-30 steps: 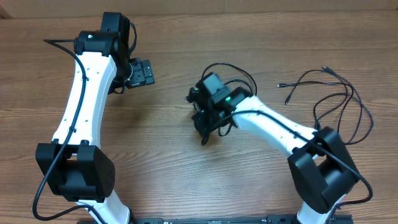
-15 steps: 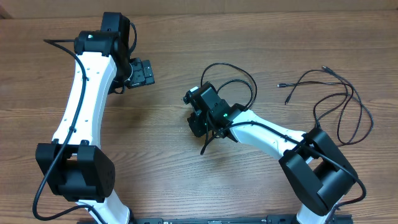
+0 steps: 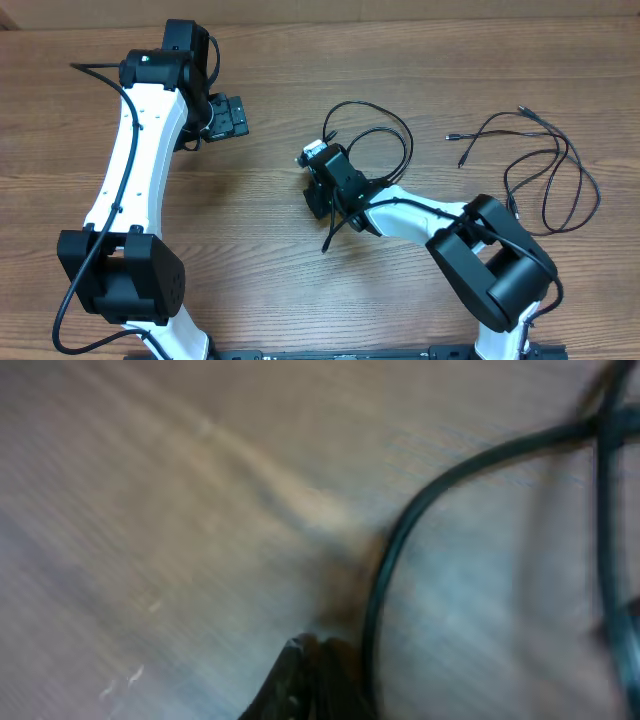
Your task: Untangle cables
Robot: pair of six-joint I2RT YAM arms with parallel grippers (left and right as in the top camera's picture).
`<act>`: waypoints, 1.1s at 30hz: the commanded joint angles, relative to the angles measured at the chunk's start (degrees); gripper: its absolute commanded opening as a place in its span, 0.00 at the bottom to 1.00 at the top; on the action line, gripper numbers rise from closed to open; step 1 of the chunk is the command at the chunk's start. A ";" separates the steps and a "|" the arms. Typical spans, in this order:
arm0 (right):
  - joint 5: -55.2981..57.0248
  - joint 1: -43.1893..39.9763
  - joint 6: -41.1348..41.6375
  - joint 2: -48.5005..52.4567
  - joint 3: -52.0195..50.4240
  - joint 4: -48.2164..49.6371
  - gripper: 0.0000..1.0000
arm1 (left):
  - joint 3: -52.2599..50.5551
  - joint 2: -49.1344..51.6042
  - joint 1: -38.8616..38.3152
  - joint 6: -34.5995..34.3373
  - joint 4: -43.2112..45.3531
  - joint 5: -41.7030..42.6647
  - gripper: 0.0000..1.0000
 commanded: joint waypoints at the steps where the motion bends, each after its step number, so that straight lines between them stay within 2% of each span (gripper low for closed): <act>1: 6.67 -0.04 -0.48 1.49 -0.28 1.70 0.04 | -0.24 0.57 -0.46 -1.03 0.02 0.24 1.00; 6: 9.53 -0.15 -0.50 1.33 3.21 1.64 0.04 | -0.24 0.57 -0.48 -1.03 0.09 0.24 1.00; 9: 5.11 -0.15 -2.71 0.44 6.56 -1.38 0.05 | -0.24 0.57 -0.46 -1.03 0.11 0.24 1.00; 12: -2.64 -0.11 -4.79 -3.15 11.30 -8.72 0.15 | -0.24 0.57 -0.46 -1.01 0.09 0.24 1.00; 15: -3.52 -0.15 -4.83 -6.58 14.73 -14.27 0.24 | -0.24 0.57 -0.46 -1.01 0.09 0.24 1.00; 16: -3.21 -0.28 -5.05 -7.48 15.50 -15.67 0.29 | -0.24 0.57 -0.46 -1.03 0.09 0.24 1.00; 20: -1.62 -0.59 -8.72 -8.68 16.02 -18.97 0.62 | -0.24 0.57 -0.46 -1.03 0.09 0.24 1.00; 21: -1.09 -0.63 -9.66 -8.61 15.96 -20.06 0.74 | -0.24 0.57 -0.46 -1.03 0.09 0.24 0.99; 22: -0.17 -0.68 -10.51 -8.35 15.85 -21.29 0.92 | -0.24 0.57 -0.46 -1.03 0.09 0.24 1.00; 23: 1.14 -0.70 -10.75 -8.26 15.80 -22.56 1.00 | -0.24 0.57 -0.46 -1.03 0.09 0.24 1.00; 28: 4.20 -1.03 -10.78 -8.07 15.19 -23.74 0.98 | -0.24 0.57 -0.46 -1.01 0.09 0.24 1.00; 33: 4.20 -1.97 -10.82 -7.26 15.10 -23.76 0.84 | -0.24 0.57 -0.46 -1.03 0.09 0.24 0.99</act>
